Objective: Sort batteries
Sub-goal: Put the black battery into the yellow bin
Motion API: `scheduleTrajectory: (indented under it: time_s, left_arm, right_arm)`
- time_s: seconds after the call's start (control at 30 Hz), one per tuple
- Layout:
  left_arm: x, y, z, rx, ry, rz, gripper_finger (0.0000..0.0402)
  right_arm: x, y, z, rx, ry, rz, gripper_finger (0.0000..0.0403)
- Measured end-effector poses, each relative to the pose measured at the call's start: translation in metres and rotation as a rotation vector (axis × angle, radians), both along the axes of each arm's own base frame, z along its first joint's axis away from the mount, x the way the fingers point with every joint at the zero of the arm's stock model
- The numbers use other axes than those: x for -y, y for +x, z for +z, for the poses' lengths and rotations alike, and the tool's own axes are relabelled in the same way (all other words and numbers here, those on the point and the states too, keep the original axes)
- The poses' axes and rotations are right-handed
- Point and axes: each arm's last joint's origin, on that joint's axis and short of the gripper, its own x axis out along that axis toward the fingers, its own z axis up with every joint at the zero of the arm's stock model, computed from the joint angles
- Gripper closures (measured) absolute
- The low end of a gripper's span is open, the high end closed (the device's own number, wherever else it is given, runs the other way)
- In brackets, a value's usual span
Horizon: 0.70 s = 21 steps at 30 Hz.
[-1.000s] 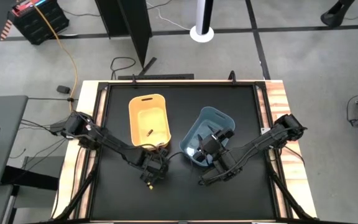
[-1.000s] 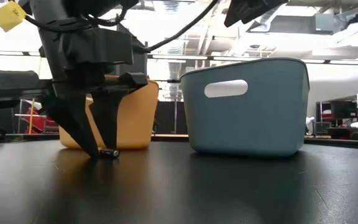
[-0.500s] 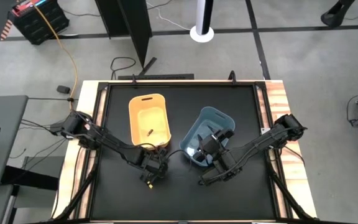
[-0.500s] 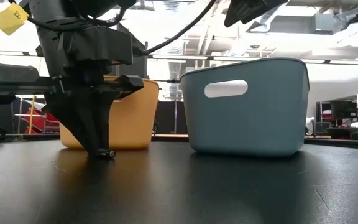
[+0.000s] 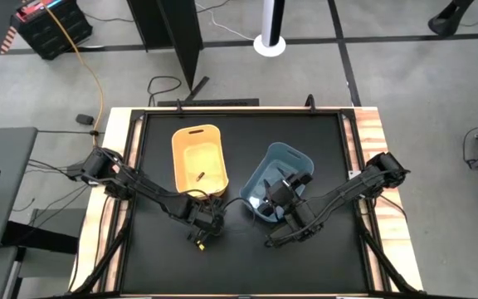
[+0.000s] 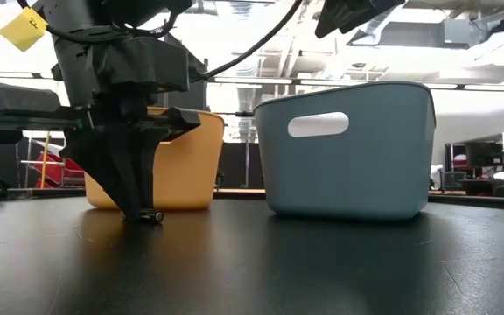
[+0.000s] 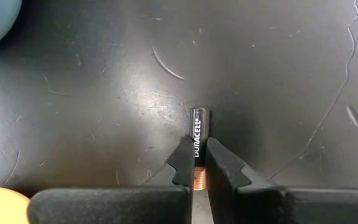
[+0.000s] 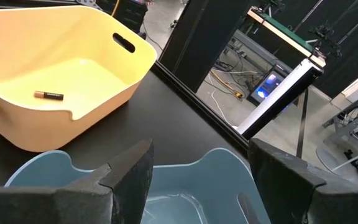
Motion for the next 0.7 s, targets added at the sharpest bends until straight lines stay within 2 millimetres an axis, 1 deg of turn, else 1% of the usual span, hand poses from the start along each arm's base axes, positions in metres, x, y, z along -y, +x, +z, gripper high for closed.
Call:
scheduleTrajectory:
  time_s: [0.33, 0.43, 0.53, 0.7]
  left_arm:
    - [0.000, -0.004, 0.025, 0.072, -0.056, -0.007, 0.0397]
    - [-0.001, -0.006, 0.025, 0.058, -0.052, -0.001, 0.0396]
    - [-0.001, -0.004, 0.032, 0.098, -0.063, 0.001, 0.0397]
    - [-0.001, -0.005, 0.031, 0.091, -0.057, 0.026, 0.0398]
  right_arm:
    - [0.000, 0.000, 0.000, 0.001, 0.001, 0.000, 0.0124]
    - [0.000, 0.000, 0.000, 0.002, 0.001, 0.000, 0.0124]
    - [0.000, 0.000, 0.000, 0.003, 0.002, 0.000, 0.0124]
    - [0.000, 0.000, 0.000, 0.003, 0.002, 0.000, 0.0124]
